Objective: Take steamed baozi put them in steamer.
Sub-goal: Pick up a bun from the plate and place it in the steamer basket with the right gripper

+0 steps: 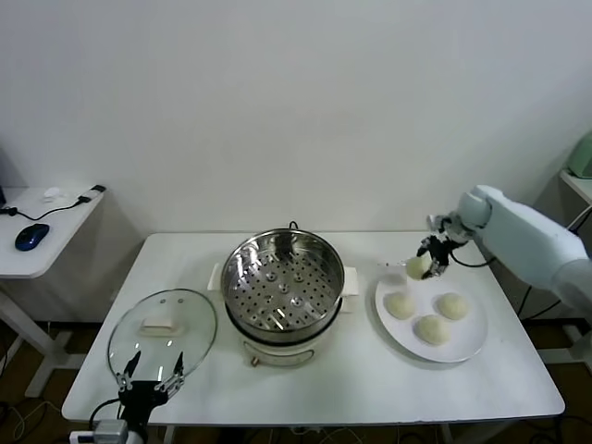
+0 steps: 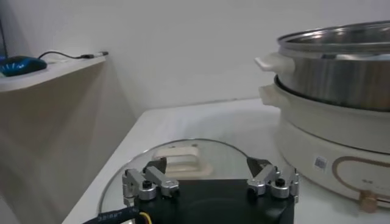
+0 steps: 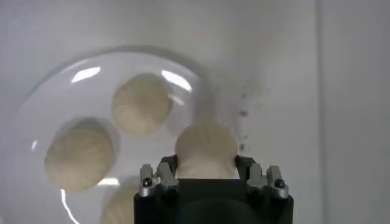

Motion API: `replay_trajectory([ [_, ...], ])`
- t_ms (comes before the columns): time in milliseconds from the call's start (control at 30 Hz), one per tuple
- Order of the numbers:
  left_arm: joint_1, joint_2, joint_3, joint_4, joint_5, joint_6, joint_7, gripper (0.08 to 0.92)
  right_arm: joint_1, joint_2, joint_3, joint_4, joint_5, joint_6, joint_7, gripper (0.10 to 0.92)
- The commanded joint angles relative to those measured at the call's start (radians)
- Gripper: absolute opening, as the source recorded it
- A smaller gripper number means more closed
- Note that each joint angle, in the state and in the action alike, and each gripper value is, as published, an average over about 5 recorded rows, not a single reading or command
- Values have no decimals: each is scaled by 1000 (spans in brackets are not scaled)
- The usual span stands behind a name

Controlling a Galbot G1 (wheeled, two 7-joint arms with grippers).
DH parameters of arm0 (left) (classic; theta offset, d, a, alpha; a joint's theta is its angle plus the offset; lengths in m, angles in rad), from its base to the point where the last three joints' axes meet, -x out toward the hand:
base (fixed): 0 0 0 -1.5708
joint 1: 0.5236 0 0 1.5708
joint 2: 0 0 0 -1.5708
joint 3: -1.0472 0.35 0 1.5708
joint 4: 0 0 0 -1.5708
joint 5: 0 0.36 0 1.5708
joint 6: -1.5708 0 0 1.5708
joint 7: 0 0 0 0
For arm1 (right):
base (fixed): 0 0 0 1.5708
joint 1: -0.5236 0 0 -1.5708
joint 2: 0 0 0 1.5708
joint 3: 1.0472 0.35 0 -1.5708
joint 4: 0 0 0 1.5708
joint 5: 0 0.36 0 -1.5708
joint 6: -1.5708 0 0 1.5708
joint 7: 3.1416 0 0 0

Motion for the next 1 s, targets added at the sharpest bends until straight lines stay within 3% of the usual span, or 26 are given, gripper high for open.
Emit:
replay_trajectory([
  [33,7,-2,12,-9,13,-4,-1,823,391,62,-247,299,236,67,-25,645],
  [200,16,-3,22,-14,25,-8,-3,823,476,211,-303,542,214,199,-8,645],
  [333,19,-4,27,-18,31,-10,-5,823,400,292,-316,575,36,373,23,645],
  [500,23,-2,30,-23,38,-14,-6,823,197,340,-248,385,-264,514,69,645],
  [700,22,-3,33,-24,43,-16,-7,823,-25,413,-111,58,-521,638,121,645],
  [1000,16,-2,36,-8,41,-21,-14,823,-149,514,-7,-206,-569,693,174,645],
])
